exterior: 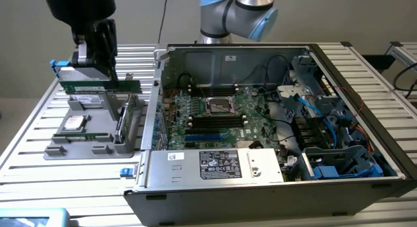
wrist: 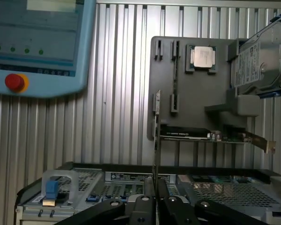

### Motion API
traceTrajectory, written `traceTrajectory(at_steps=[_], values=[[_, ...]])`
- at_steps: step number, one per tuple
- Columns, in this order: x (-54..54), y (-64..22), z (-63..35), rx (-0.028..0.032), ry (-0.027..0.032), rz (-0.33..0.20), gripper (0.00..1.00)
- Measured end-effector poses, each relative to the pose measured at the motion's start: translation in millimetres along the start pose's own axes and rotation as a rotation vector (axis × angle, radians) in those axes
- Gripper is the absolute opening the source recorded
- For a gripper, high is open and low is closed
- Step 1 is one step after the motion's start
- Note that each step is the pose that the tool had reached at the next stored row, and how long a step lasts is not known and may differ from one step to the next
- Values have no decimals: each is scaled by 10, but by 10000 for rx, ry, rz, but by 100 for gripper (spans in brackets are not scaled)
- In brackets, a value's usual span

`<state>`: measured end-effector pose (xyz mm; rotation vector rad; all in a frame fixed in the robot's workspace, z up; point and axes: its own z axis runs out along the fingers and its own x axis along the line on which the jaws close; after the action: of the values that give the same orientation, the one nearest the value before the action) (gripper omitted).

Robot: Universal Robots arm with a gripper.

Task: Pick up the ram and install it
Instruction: 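Pick up the ram and move it above insertion slot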

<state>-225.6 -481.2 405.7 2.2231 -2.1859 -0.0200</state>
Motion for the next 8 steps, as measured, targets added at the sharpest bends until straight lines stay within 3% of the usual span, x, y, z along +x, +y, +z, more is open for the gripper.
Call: traceTrajectory(at_steps=[8], values=[[6, -367, -9, -2, -1, -5, 14]])
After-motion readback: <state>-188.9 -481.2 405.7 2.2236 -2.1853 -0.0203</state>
